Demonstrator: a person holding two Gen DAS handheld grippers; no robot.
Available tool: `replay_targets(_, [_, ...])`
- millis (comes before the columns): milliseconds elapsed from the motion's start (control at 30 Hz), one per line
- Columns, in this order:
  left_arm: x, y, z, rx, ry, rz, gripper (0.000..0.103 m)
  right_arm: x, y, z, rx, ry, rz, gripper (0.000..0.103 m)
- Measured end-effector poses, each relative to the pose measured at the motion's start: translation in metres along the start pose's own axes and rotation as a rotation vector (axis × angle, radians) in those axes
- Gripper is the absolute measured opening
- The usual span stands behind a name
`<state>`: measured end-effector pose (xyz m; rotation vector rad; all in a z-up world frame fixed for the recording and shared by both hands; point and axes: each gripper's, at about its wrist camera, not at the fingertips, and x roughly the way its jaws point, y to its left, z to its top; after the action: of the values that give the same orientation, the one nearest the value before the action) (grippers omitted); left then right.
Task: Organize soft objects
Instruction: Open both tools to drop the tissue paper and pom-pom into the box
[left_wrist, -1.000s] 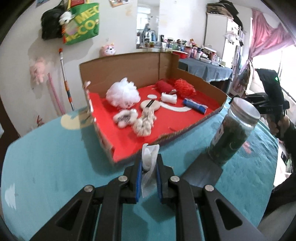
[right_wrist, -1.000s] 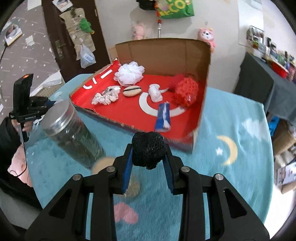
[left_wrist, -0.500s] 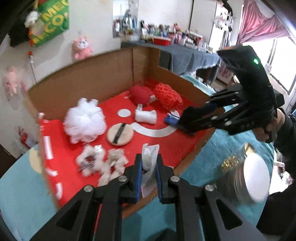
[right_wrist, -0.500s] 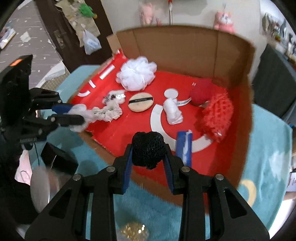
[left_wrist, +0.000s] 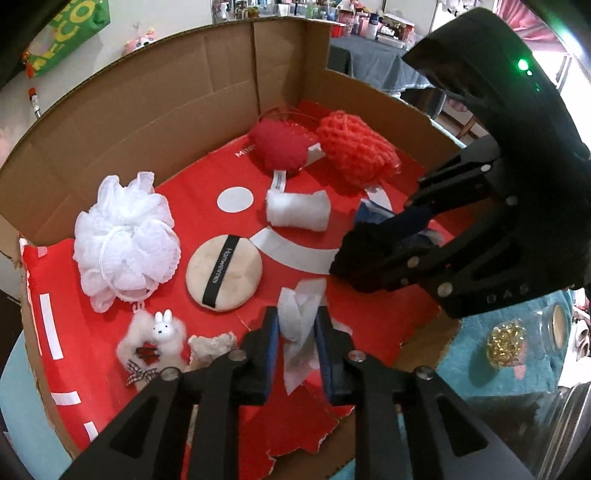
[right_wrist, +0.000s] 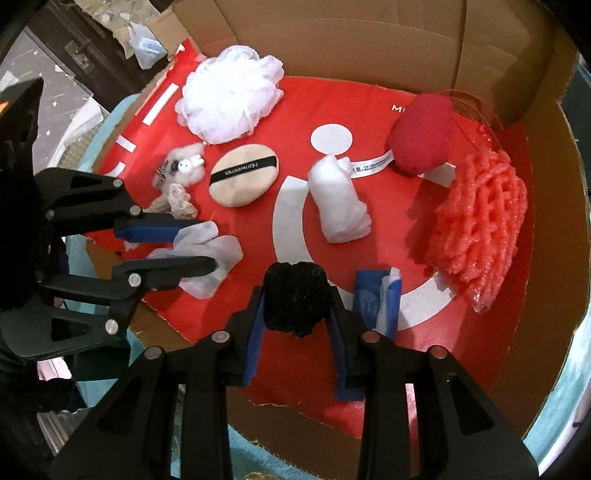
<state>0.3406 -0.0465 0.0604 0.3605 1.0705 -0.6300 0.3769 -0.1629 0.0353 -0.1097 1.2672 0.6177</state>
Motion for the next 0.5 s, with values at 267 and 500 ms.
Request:
replay_targets(267, [-0.004,0.004,0.000,-0.016,-0.018,0.009,0.049,-0.002,0.011,0.003,-0.015,-0.019,-0.030,0.064])
replay_targets(500, [-0.038,0.013,-0.014,-0.097,-0.082,0.044,0.076,-0.023,0.018,0.001,0.014,-0.074,-0.094,0.065])
